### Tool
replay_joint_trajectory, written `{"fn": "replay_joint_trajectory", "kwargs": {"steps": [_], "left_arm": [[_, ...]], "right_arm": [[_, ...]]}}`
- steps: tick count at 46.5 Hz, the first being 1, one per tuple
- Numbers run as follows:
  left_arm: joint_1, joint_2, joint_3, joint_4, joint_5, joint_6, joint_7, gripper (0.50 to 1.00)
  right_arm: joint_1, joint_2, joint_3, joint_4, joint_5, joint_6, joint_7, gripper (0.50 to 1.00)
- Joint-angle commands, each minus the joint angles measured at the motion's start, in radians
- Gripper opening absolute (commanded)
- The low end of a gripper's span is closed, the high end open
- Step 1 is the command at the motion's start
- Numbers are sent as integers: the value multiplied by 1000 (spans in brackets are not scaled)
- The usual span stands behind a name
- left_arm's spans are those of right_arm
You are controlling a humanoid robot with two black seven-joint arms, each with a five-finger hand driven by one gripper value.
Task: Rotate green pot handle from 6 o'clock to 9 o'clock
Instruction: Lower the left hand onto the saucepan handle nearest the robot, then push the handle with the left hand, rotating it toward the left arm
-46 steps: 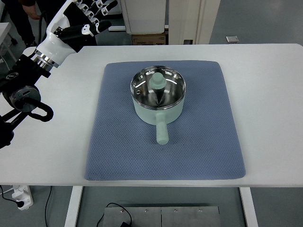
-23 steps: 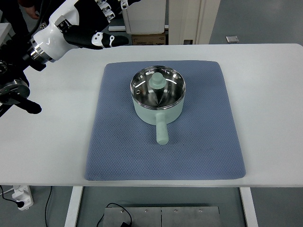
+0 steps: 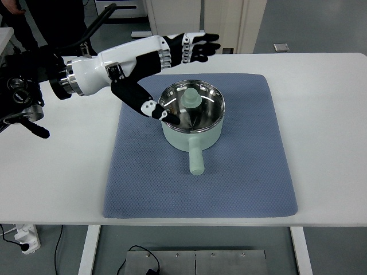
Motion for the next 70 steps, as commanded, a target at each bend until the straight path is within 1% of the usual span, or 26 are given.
{"fn": "replay_joint_trajectory", "kwargs": {"steps": [1,6,10,14,22,29,46,53,60,70], "left_arm": [[-14,-8,0,0,60,-42,0,1000],[-30,-33,0,1,126,-92,5,1000],[-31,-53,2,6,196,-114,11,1000],[-33,-86,9,15,276,-128,26,1000],[-51,-142,46,40,420,-139,28,1000],[-51,-180,54,46,443,-160,26,1000],[-74,-204,52,52,414,-168,29,1000],[-100,-215,52,58,419,-168,65,1000],[-126,-244,55,81,508,-168,91,1000],[-152,-298,74,100,595,-168,92,1000]], "right_arm": [[0,0,0,0,0,0,0,1000],[0,0,0,0,0,0,0,1000],[0,0,0,0,0,0,0,1000],[0,0,0,0,0,0,0,1000],[0,0,0,0,0,0,0,1000],[0,0,0,0,0,0,0,1000],[0,0,0,0,0,0,0,1000],[0,0,0,0,0,0,0,1000],[0,0,0,0,0,0,0,1000],[0,0,0,0,0,0,0,1000]]}}
